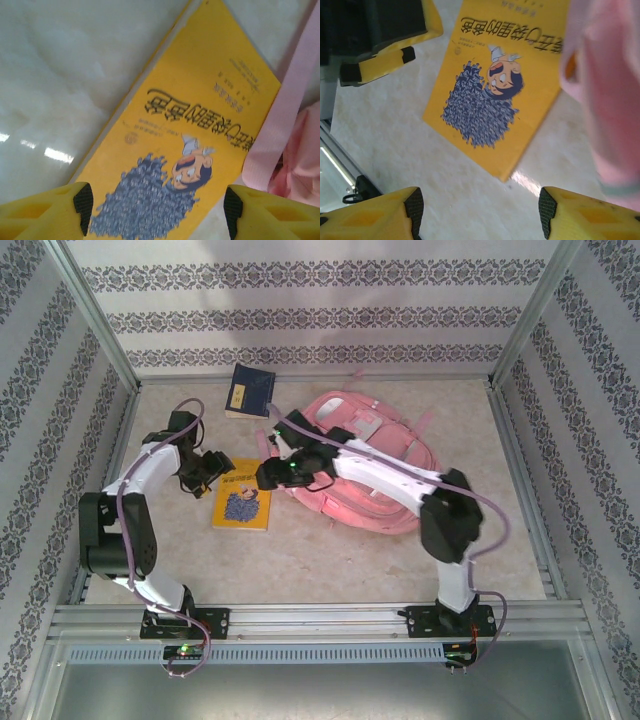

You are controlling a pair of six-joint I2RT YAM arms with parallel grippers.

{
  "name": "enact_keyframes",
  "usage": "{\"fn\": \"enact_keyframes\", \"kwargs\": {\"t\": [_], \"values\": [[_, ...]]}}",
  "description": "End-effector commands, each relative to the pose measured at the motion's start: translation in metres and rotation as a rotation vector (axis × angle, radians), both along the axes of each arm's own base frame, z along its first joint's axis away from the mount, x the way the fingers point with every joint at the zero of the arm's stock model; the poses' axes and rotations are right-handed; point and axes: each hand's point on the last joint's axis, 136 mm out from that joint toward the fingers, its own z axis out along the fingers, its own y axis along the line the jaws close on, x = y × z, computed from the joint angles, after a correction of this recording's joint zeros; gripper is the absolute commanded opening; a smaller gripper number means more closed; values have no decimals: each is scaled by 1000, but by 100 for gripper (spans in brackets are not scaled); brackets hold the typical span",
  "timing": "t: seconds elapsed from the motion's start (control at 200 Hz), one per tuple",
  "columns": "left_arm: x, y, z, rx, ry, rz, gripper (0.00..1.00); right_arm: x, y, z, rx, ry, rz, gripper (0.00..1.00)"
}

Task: Pack the student bag

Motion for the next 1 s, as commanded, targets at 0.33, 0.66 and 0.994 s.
{"fn": "enact_keyframes", "kwargs": {"t": [0.33,0.66,0.994], "values": [[10,3,-40,-98,-2,33,69,-6,9,-103,-299,172,-65,73],[-15,-34,-61,-270,34,-10,58,21,42,-104,-123,223,-109,73],[-42,-51,-52,-345,18,-23,35,34,51,-71,189,329,-136,65]]}}
